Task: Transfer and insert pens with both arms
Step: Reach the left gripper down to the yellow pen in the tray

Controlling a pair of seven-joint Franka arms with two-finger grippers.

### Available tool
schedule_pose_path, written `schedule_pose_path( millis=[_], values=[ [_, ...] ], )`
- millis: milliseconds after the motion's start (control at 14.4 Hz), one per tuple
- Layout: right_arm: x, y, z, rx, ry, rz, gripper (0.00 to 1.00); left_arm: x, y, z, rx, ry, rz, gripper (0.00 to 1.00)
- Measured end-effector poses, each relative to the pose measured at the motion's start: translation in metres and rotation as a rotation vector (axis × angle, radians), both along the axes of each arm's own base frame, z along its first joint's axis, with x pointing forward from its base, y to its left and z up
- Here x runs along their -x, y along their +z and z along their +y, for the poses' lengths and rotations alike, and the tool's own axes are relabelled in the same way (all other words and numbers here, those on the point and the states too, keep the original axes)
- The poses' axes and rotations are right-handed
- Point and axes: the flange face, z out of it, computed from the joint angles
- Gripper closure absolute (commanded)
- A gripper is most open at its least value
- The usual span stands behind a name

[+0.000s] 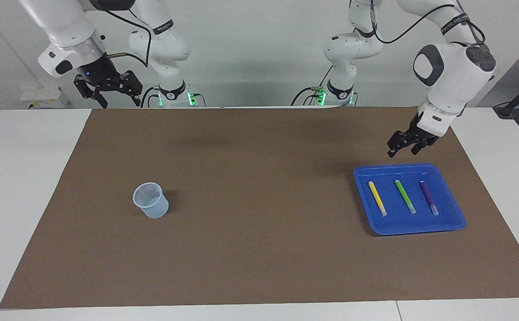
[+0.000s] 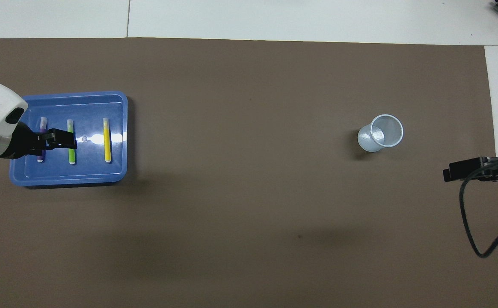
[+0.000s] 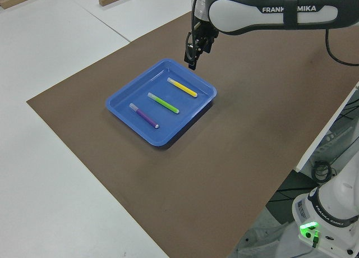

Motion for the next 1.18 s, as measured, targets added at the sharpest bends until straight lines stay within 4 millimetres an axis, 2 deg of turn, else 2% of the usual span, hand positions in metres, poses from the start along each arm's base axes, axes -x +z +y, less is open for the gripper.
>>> schedule_pose_path(
  millis=[348, 627, 906, 975, 1184],
  values=[
    [0.000, 0.000, 0.000, 0.000, 0.000, 0.000, 0.00, -0.029, -0.056, -0.029, 0.012, 0.036, -0.043, 0.12],
    [0.000, 0.000, 0.000, 0.000, 0.000, 0.000, 0.00, -0.044, -0.105, -0.019, 0.014, 0.060, -0.044, 0.13],
    [0.000, 0.000, 0.000, 0.000, 0.000, 0.000, 0.00, -0.049, -0.125, -0.020, 0.015, 0.062, -0.047, 0.21],
    [0.000, 0.000, 0.000, 0.000, 0.000, 0.000, 0.00, -0.051, -0.129, -0.020, 0.015, 0.063, -0.049, 0.28],
    [0.000, 0.000, 0.000, 0.000, 0.000, 0.000, 0.00, -0.053, -0.140, -0.019, 0.004, 0.056, -0.050, 0.37]
  ],
)
